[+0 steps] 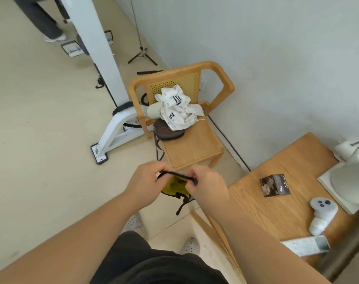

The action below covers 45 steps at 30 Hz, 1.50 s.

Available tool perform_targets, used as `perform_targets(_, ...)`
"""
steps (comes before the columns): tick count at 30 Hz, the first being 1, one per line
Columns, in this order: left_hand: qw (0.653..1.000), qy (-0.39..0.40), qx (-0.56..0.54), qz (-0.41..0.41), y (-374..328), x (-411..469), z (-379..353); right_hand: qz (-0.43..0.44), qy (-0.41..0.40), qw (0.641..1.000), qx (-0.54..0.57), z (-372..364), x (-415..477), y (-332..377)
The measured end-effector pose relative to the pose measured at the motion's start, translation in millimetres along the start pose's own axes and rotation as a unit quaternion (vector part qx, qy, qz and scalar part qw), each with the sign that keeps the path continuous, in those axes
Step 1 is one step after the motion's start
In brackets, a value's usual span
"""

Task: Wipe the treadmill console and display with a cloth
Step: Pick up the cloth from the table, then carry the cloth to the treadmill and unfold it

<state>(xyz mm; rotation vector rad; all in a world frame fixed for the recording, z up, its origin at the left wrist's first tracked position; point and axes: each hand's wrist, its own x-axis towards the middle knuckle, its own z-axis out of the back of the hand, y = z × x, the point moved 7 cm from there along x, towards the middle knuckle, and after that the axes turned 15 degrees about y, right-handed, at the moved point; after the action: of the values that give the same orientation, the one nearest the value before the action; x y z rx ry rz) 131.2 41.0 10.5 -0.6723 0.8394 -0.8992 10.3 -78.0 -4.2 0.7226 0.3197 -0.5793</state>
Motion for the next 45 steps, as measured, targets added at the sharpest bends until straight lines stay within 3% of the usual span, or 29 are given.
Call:
perform_targets(8, 0.986, -0.145, -0.046, 0.076, 112, -34, 199, -0.024, 0.023, 0.996, -0.078, -16, 134, 112)
perform_targets(14, 0.95, -0.233, -0.089, 0.185, 217, -88, 323, 0.106, 0.028, 0.993, -0.038, -31, 226, 248)
perform_targets(17, 0.921, -0.285, -0.105, 0.244, 265, -124, 363, 0.17, 0.078, 0.982, -0.015, -42, 265, 324)
perform_targets(22, 0.87, -0.352, -0.154, 0.311, 330, -175, 406, 0.198, 0.168, 0.963, 0.065, -76, 331, 423)
perform_targets(27, 0.764, -0.446, -0.31, 0.349, 383, -224, 428, 0.229, 0.292, 0.922, 0.113, -123, 386, 524)
perform_targets(31, 0.649, -0.534, -0.409, 0.354, 406, -260, 431, 0.259, 0.401, 0.876, 0.07, -161, 418, 603)
perform_targets(34, 0.572, -0.596, -0.465, 0.318, 411, -281, 439, 0.281, 0.436, 0.853, 0.05, -186, 429, 661)
perform_targets(38, 0.481, -0.671, -0.486, 0.286, 415, -323, 444, 0.309, 0.491, 0.814, 0.027, -233, 414, 732)
perform_targets(43, 0.338, -0.747, -0.519, 0.242, 443, -382, 426, 0.362, 0.534, 0.763, -0.041, -325, 362, 813)
perform_targets(45, 0.302, -0.763, -0.525, 0.225, 458, -402, 424, 0.394, 0.545, 0.737, -0.071, -367, 327, 839)
